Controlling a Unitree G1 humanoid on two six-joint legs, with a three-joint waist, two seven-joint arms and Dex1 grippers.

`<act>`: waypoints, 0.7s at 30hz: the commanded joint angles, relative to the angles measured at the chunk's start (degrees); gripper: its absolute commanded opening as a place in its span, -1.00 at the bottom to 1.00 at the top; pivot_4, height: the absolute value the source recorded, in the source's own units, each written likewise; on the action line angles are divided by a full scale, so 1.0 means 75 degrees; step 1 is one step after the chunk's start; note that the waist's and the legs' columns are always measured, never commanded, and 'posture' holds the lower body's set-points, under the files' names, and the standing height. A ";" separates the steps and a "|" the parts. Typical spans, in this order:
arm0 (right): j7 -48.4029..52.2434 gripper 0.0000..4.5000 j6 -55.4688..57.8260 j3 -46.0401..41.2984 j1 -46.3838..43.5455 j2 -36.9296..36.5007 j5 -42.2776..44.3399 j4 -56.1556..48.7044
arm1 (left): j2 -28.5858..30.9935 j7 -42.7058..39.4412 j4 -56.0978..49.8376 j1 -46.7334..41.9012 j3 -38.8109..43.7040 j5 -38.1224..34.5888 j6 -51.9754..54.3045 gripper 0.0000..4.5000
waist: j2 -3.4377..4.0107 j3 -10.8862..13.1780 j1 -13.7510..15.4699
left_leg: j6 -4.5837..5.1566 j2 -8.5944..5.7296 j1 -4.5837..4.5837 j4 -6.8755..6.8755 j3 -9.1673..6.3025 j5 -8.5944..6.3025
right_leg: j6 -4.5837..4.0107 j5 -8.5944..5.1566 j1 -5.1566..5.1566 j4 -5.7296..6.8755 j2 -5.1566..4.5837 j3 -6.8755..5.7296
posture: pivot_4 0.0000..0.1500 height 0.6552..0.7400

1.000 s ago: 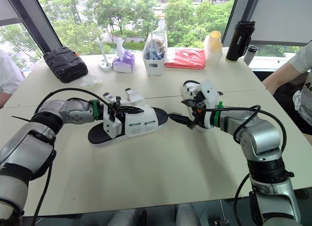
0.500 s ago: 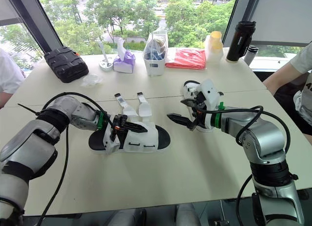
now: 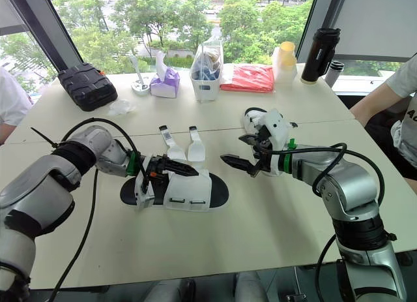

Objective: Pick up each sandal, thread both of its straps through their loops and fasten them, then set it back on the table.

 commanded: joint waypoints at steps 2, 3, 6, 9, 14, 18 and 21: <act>0.0051 1.00 -0.0232 0.0054 -0.0185 -0.0051 -0.0014 -0.0114 | 0.0160 -0.0350 0.0420 -0.0118 0.0059 -0.0502 -0.0383 0.99 | -0.0005 -0.0005 0.0005 | 0.0000 0.0000 0.0000 0.0003 0.0000 0.0000 | 0.0000 0.0000 0.0001 0.0000 0.0000 0.0000 | 1.00 1.00; 0.0076 1.00 -0.0265 0.0103 -0.0184 -0.0070 -0.0033 -0.0098 | 0.0267 -0.0450 0.0437 -0.0114 0.0114 -0.0634 -0.0488 0.99 | -0.0005 -0.0005 0.0000 | 0.0001 0.0000 0.0000 0.0004 0.0001 0.0000 | 0.0000 0.0000 0.0002 0.0000 0.0000 0.0000 | 1.00 1.00; 0.0209 1.00 -0.0400 0.0270 -0.0152 -0.0159 -0.0121 -0.0052 | 0.0794 -0.0800 0.0225 -0.0081 0.0091 -0.0653 -0.0691 0.99 | -0.0006 -0.0005 -0.0030 | 0.0001 0.0001 0.0002 0.0003 0.0000 0.0000 | 0.0000 0.0000 0.0000 0.0002 0.0001 0.0000 | 1.00 1.00; 0.0310 1.00 -0.0550 0.0391 -0.0132 -0.0200 -0.0212 0.0040 | 0.1376 -0.1198 0.0195 -0.0002 0.0210 -0.0885 -0.0976 0.99 | -0.0006 -0.0005 -0.0040 | 0.0002 0.0002 0.0004 0.0002 0.0003 -0.0001 | 0.0001 0.0000 0.0000 0.0004 0.0002 0.0001 | 1.00 1.00; 0.0560 1.00 -0.0871 0.0637 -0.0076 -0.0286 -0.0447 0.0173 | 0.2089 -0.1849 0.1099 0.0065 0.0569 -0.2219 -0.1185 0.99 | -0.0014 -0.0010 -0.0002 | 0.0006 0.0001 0.0004 0.0007 0.0000 -0.0003 | 0.0000 0.0000 0.0002 0.0007 0.0001 0.0000 | 1.00 1.00; 0.1008 1.00 -0.1513 0.0995 0.0118 -0.0678 -0.0881 0.0298 | 0.1341 -0.4728 0.4955 -0.0220 0.2933 -0.4198 -0.1193 0.99 | -0.0015 -0.0012 0.0018 | 0.0034 -0.0003 0.0002 0.0022 -0.0006 -0.0019 | 0.0002 -0.0001 0.0007 0.0012 0.0000 -0.0007 | 1.00 1.00; 0.1295 1.00 -0.1979 0.1230 0.0191 -0.0903 -0.1211 0.0445 | 0.0989 -1.0343 0.8118 -0.1114 0.7496 -0.5372 0.0847 0.99 | -0.0018 -0.0011 -0.0030 | 0.0047 -0.0002 -0.0014 0.0075 -0.0019 -0.0027 | 0.0004 -0.0002 0.0028 0.0012 0.0005 -0.0039 | 1.00 1.00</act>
